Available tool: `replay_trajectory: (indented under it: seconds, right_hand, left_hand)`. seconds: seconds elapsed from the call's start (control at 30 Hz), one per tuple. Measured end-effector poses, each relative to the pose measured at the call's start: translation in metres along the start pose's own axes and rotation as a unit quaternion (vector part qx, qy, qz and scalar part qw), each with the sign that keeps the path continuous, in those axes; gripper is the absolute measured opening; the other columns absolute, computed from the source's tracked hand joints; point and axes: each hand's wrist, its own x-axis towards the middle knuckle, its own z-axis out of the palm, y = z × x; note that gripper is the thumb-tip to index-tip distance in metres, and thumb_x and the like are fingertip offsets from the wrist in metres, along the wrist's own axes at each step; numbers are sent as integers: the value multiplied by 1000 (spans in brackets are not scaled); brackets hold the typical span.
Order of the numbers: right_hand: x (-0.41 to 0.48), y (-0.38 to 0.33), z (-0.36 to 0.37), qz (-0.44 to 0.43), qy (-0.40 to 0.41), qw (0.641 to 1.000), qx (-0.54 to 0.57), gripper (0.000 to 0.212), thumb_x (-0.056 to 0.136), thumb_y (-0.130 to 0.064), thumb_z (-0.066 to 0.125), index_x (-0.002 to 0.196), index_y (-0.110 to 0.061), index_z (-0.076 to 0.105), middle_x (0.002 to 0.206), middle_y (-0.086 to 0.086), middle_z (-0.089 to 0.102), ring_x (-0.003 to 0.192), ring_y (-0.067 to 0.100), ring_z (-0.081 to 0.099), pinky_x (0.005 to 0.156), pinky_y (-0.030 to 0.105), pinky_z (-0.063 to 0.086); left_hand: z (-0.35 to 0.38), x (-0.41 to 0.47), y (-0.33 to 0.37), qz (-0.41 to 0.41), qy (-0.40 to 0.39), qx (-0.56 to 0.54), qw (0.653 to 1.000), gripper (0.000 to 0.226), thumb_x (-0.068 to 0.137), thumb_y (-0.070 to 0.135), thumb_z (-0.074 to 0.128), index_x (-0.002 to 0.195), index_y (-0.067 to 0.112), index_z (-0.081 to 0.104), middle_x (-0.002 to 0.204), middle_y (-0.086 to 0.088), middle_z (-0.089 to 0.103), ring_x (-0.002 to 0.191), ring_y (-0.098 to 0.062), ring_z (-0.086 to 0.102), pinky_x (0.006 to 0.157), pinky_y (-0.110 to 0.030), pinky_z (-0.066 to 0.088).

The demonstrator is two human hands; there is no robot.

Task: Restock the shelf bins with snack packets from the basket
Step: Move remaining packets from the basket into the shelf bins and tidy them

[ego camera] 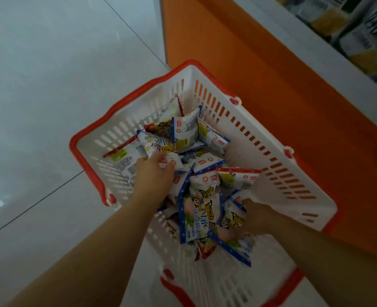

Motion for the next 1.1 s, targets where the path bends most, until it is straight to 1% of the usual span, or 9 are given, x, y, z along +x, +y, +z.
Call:
replay_trajectory:
  seconds: [0.17,0.3,0.43,0.5,0.57,0.7,0.83,0.97,1.1]
  right_hand:
    - [-20,-1,-15,-8,37,999,-26,102,50,-76,76,130,-22,45,130,4,50,119,24,42,92,35,46]
    - [-66,-5,-31,-105,70,986,110,48,64,-37,89,103,-21,65,103,-1,66,86,10,58,63,19,46]
    - [-135,-16,-61,-155,87,972,153,44,69,-32,86,104,-17,65,97,-3,68,86,11,65,73,29,57]
    - [-173,-19,-81,-182,117,961,173,36,70,-31,85,100,-21,67,91,-9,70,80,5,66,65,20,56]
    - [-215,-23,-106,-182,162,954,177,40,69,-43,84,97,-24,63,85,-12,66,72,-1,61,53,11,46]
    - [-303,-24,-156,-177,242,940,163,53,62,-61,80,94,-24,59,87,-4,64,77,13,63,65,35,56]
    - [-388,-20,-196,-211,255,933,143,38,72,-45,82,79,-22,52,74,-3,57,65,12,58,52,25,43]
    - [-457,-19,-226,-216,269,935,78,40,74,-43,80,99,-20,58,91,0,63,81,21,63,72,44,56]
    - [-513,-22,-243,-254,294,921,-22,45,79,-42,76,116,-21,62,125,2,54,112,24,55,90,42,51]
  left_hand:
    - [-14,-8,8,19,36,-16,999,29,95,33,56,121,24,65,127,-9,59,87,-20,65,68,-26,48]
    - [-44,-40,27,-18,30,-21,999,14,89,38,65,91,24,69,100,0,68,67,-14,64,52,-22,44]
    - [-85,-80,59,-51,-29,-40,997,23,82,32,76,79,13,64,75,-2,69,65,-21,67,58,-35,58]
    - [-110,-99,79,-56,-45,-45,996,24,78,25,79,75,12,59,76,-6,70,73,-26,70,68,-44,61]
    - [-137,-116,102,-35,-57,-38,997,25,77,18,80,73,13,57,69,-4,70,62,-20,69,58,-37,60]
    - [-196,-159,162,49,-77,23,996,22,77,9,78,78,12,56,68,1,63,40,-3,54,38,-18,42]
    - [-247,-194,220,113,-102,107,983,41,72,12,81,92,25,47,93,-4,53,63,-15,56,45,-18,38]
    - [-287,-221,269,160,-114,119,973,64,73,10,80,114,32,36,94,-7,59,75,-21,61,58,-34,51]
    - [-316,-235,314,224,-137,140,955,54,76,17,79,117,28,45,96,0,62,79,-17,63,72,-39,56]
